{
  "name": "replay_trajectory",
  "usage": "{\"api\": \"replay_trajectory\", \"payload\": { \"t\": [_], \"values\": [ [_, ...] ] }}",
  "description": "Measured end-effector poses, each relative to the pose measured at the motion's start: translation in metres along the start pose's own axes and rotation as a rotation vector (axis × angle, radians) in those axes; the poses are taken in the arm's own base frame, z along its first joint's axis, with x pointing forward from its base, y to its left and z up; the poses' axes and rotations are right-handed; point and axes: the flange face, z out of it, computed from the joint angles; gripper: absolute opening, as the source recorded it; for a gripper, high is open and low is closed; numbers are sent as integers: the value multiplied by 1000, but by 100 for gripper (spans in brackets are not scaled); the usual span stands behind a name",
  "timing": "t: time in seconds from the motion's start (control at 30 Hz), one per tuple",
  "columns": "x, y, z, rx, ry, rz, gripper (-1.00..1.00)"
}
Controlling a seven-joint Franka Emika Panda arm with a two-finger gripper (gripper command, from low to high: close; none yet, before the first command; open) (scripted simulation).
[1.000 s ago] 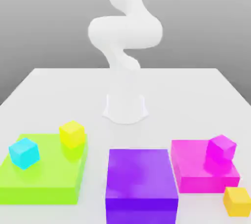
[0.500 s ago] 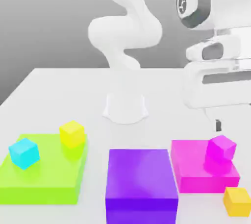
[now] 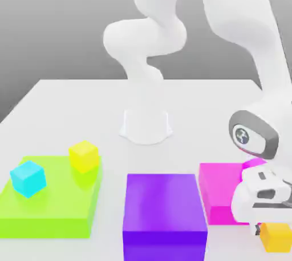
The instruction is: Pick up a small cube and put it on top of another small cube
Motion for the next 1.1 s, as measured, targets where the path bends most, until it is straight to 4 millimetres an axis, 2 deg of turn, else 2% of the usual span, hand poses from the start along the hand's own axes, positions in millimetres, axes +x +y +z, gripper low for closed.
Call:
{"api": "replay_trajectory", "payload": {
  "t": [0.13,0.17,0.3,0.4,0.6,0.8,0.87,0.97,1.0,1.1],
  "values": [
    [0,0,4,1,0,0,-100],
    [0,0,-2,1,0,0,-100],
    [0,0,-50,1,0,0,-100],
    [-13,9,-84,8,-24,-85,-100],
    [-50,43,-139,22,-46,-336,-100],
    [-74,87,-176,7,-13,-577,-100],
    [-76,92,-164,0,-3,-608,-100],
    [-76,94,-129,-2,1,-615,-100],
    [-76,95,-120,-1,0,-617,100],
    [-76,95,-120,-1,0,-616,100]
  ]
}}
